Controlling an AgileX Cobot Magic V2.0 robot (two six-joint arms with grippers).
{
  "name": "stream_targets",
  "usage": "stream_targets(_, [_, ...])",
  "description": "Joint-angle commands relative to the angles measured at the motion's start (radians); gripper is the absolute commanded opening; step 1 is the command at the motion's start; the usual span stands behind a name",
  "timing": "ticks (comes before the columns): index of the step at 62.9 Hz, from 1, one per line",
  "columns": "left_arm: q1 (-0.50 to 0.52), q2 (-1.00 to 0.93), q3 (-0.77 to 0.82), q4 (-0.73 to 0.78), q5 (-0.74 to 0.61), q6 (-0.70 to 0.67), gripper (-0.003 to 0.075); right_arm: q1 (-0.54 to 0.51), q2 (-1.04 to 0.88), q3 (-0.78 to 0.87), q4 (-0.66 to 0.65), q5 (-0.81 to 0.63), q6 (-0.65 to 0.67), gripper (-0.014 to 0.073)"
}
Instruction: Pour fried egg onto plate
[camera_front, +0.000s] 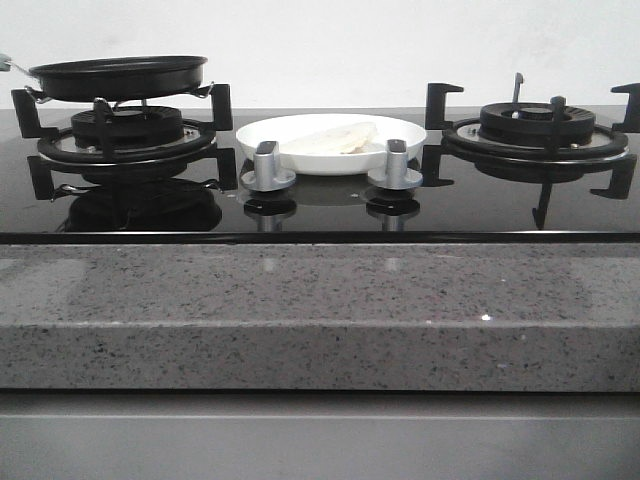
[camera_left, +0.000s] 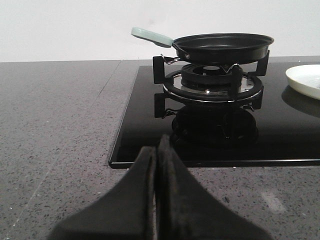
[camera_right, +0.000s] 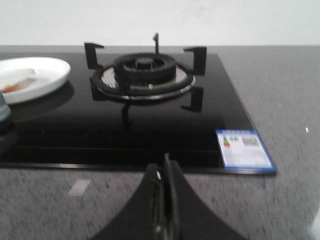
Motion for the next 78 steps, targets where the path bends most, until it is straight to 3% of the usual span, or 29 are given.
stream_targets(1, [0.002,-0.017,0.007,-0.009,-0.076,-0.009,-0.002,-0.012,-0.059,0.032,-0.018,-0.084,0.015,-0.0108])
stream_targets(10, [0.002,-0.017,0.007,-0.009,-0.076,-0.009,-0.002,-0.012,-0.135,0.043,-0.018,0.007,0.015,-0.0108])
stream_targets(78, [0.002,-0.017,0.007,-0.009,-0.076,-0.009,-0.002,-0.012,-0.133,0.043,-0.016,0.01,0.015,-0.0108])
